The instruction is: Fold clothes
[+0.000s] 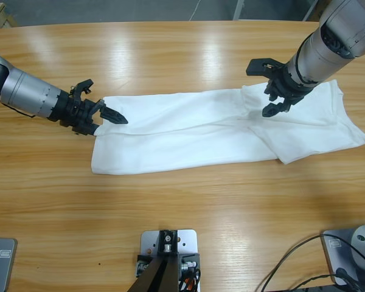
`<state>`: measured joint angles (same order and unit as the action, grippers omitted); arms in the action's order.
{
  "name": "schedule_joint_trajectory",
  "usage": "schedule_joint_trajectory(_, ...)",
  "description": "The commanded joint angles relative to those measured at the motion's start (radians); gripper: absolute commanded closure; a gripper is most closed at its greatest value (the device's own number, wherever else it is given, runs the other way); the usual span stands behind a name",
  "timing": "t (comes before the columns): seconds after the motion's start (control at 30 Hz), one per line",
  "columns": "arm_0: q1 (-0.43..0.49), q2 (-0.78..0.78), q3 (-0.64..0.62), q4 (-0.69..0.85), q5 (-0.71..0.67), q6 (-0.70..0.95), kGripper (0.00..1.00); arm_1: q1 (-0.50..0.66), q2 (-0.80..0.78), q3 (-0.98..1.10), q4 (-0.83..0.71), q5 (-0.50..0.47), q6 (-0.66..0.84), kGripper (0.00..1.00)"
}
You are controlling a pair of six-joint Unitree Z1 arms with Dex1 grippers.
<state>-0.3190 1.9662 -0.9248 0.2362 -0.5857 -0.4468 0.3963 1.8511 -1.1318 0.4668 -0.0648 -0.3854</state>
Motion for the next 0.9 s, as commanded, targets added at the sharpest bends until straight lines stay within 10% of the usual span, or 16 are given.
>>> schedule_joint_trajectory(0.03, -0.043, 0.095, -0.011, -0.005, 0.028, -0.033, 0.049, -0.007, -0.012, 0.012, -0.008, -0.018, -0.010, 0.290)
schedule_joint_trajectory(0.23, -0.046, 0.099, -0.011, 0.024, 0.046, -0.020, 0.428, -0.007, -0.007, 0.014, -0.013, -0.018, -0.010, 0.294)
schedule_joint_trajectory(0.6, -0.087, 0.103, -0.072, 0.110, 0.068, -0.022, 0.462, -0.013, -0.014, 0.032, -0.025, -0.020, -0.009, 0.294)
schedule_joint_trajectory(0.77, -0.112, 0.112, -0.130, 0.194, 0.103, -0.012, 0.985, -0.016, -0.013, 0.035, -0.034, -0.020, -0.008, 0.294)
schedule_joint_trajectory(0.9, -0.129, 0.114, -0.157, 0.227, 0.152, -0.024, 1.000, -0.017, -0.013, 0.038, -0.039, -0.020, -0.007, 0.294)
